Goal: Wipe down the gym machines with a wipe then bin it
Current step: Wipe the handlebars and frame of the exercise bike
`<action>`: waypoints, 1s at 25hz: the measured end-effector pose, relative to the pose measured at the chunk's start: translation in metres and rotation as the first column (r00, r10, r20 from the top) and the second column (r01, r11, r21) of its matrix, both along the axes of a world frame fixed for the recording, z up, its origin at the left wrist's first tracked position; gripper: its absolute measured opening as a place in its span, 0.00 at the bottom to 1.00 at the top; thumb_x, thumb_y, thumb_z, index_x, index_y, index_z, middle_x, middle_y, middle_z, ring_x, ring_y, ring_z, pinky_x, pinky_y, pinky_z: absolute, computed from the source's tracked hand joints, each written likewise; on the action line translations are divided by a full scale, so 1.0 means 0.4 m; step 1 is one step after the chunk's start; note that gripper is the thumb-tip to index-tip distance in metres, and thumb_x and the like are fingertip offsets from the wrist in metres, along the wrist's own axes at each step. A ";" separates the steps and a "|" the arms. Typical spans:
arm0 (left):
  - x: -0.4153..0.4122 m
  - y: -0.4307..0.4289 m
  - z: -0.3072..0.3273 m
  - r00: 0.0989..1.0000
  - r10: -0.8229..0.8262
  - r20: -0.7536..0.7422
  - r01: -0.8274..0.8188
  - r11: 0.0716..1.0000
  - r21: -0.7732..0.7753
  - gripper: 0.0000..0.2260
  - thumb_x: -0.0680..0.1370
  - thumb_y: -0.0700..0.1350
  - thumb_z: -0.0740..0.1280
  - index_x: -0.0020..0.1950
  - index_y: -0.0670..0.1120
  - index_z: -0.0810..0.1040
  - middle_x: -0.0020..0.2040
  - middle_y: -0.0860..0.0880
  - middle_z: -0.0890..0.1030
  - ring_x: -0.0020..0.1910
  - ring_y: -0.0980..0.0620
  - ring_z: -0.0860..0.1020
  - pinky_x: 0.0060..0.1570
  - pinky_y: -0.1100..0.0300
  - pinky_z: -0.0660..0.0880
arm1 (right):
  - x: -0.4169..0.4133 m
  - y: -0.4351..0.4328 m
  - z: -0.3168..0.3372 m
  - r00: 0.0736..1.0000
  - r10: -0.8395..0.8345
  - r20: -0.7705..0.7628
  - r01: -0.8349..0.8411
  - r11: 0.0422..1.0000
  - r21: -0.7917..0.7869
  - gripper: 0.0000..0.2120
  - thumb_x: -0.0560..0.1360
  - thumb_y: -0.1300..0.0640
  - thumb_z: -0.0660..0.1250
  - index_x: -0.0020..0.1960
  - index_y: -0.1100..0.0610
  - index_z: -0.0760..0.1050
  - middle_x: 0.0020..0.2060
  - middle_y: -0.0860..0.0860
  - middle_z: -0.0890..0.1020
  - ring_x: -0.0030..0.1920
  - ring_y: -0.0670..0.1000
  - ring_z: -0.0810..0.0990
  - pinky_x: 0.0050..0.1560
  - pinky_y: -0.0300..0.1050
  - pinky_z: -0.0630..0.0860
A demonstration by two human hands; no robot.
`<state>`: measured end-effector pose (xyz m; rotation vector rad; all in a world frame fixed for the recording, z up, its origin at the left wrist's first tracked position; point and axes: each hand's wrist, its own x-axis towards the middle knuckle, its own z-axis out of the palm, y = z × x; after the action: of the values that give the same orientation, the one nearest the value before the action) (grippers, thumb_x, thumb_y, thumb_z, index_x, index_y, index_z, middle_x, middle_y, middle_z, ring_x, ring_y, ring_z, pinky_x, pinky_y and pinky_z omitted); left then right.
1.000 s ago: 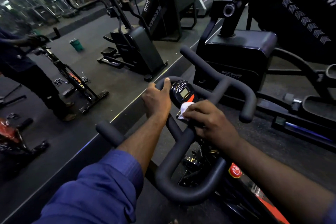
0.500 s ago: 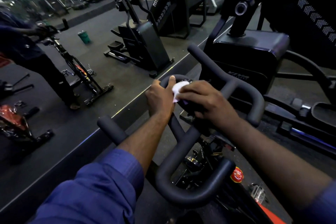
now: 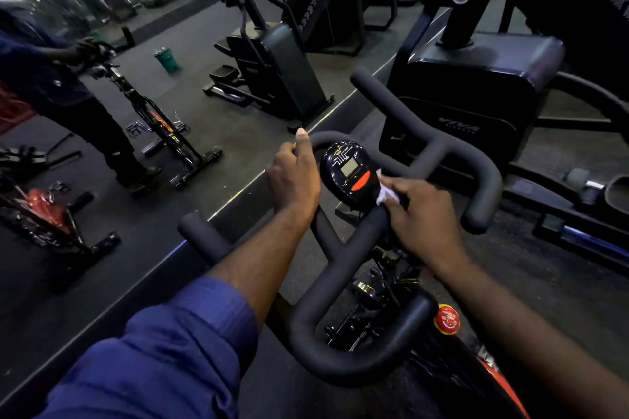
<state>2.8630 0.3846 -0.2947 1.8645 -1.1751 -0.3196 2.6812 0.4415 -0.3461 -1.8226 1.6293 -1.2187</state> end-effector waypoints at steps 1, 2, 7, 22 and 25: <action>0.000 0.003 0.002 1.000 0.001 0.000 -0.001 1.000 0.001 0.27 0.86 0.62 0.53 0.57 0.43 0.82 0.52 0.44 0.83 0.49 0.47 0.77 0.47 0.54 0.70 | 0.005 0.014 -0.006 1.000 -0.022 0.018 0.022 1.000 0.021 0.16 0.77 0.62 0.72 0.62 0.48 0.85 0.56 0.44 0.87 0.58 0.45 0.82 0.55 0.20 0.65; 0.000 0.004 0.002 1.000 -0.004 -0.002 0.004 1.000 -0.002 0.27 0.86 0.63 0.53 0.57 0.43 0.82 0.52 0.43 0.83 0.49 0.46 0.78 0.47 0.54 0.71 | 0.009 0.005 0.003 0.997 -0.050 0.063 0.047 0.998 0.043 0.17 0.77 0.63 0.72 0.61 0.48 0.85 0.55 0.43 0.87 0.57 0.44 0.83 0.56 0.21 0.67; 0.006 0.014 0.000 0.989 -0.045 -0.142 0.036 0.997 -0.071 0.31 0.85 0.64 0.50 0.57 0.42 0.84 0.53 0.41 0.85 0.55 0.42 0.81 0.58 0.44 0.78 | 0.074 -0.110 0.157 0.983 0.142 0.119 -0.113 0.968 -0.225 0.15 0.77 0.63 0.68 0.60 0.52 0.85 0.54 0.44 0.87 0.56 0.41 0.83 0.64 0.42 0.77; 0.010 0.119 -0.040 0.796 -0.144 -0.588 0.226 0.972 0.067 0.18 0.83 0.63 0.63 0.56 0.49 0.66 0.45 0.39 0.84 0.38 0.40 0.85 0.45 0.41 0.84 | 0.018 0.116 -0.017 0.991 0.012 -0.132 -0.042 0.972 -0.229 0.15 0.70 0.67 0.75 0.56 0.56 0.87 0.50 0.53 0.88 0.50 0.55 0.85 0.55 0.36 0.76; 0.017 0.225 -0.058 0.812 -0.155 -0.563 0.357 0.895 0.268 0.19 0.85 0.58 0.63 0.66 0.44 0.70 0.55 0.40 0.84 0.49 0.41 0.85 0.52 0.45 0.83 | 0.053 0.149 0.032 0.992 -0.011 -0.122 0.001 0.997 -0.079 0.14 0.72 0.68 0.75 0.54 0.56 0.88 0.46 0.54 0.89 0.48 0.50 0.86 0.51 0.29 0.75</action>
<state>2.8699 0.4745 -0.3178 1.7373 -1.0188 -1.2064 2.7023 0.5011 -0.3333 -1.9775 1.6747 -1.2115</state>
